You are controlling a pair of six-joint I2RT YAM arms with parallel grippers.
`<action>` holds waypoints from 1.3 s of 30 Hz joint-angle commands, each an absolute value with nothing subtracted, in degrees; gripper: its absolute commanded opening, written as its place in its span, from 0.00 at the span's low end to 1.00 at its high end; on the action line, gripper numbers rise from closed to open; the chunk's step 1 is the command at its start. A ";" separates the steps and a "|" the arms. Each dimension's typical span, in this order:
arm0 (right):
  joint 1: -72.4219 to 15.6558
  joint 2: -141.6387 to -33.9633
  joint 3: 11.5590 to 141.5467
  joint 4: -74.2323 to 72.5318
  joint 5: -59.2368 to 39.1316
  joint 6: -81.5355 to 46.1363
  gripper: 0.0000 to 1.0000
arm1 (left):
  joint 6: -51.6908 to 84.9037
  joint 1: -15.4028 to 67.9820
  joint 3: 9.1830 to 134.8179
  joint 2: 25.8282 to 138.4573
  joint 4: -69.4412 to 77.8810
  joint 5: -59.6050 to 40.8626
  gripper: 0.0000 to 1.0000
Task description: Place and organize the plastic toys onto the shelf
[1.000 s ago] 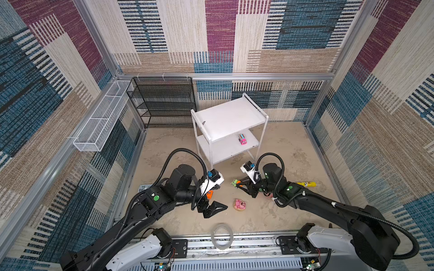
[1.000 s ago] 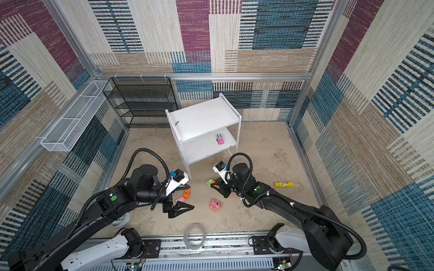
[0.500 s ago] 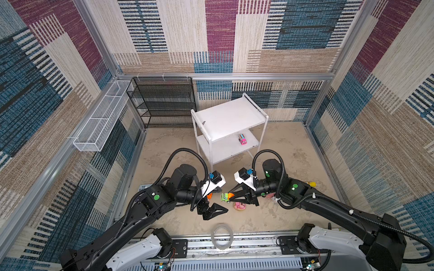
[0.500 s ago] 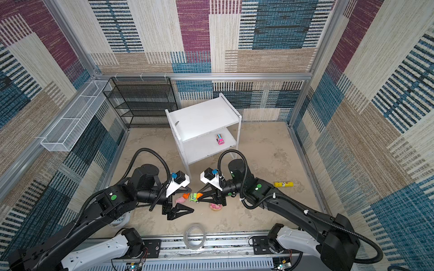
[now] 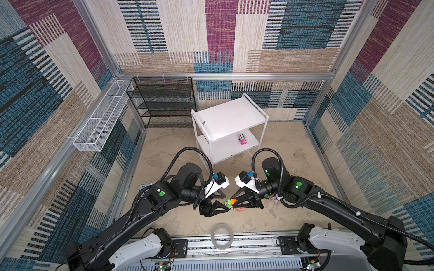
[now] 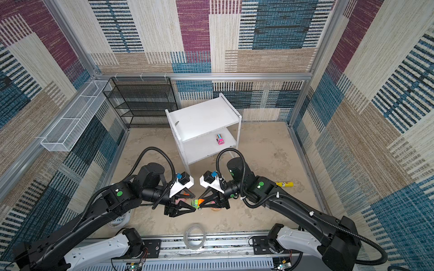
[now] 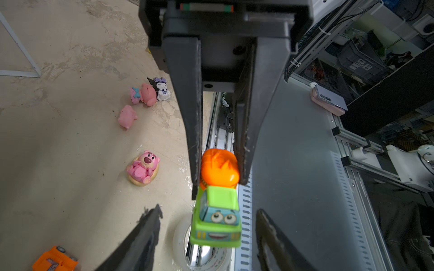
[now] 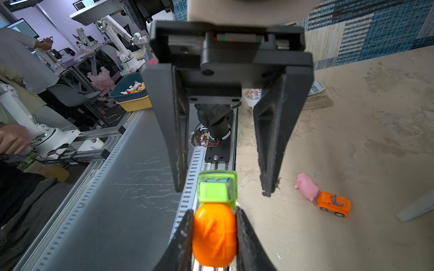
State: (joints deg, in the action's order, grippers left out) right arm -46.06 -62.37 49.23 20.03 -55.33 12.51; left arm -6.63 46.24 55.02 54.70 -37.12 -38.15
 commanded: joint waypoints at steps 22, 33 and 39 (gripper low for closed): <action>-46.23 -62.82 49.88 18.91 -53.89 12.40 0.37 | -8.36 46.78 56.16 56.01 -38.17 -38.46 0.27; -45.97 -56.95 44.41 11.22 -29.38 -6.14 0.83 | -0.82 47.67 53.63 49.77 -30.57 -21.32 0.24; -45.34 -59.06 44.20 9.87 -24.73 -25.79 0.83 | 3.41 55.10 48.84 48.40 -20.65 -2.35 0.23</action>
State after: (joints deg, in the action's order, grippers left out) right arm -45.41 -58.57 43.86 13.43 -29.41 -12.71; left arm -0.80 52.45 49.69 48.36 -27.79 -14.37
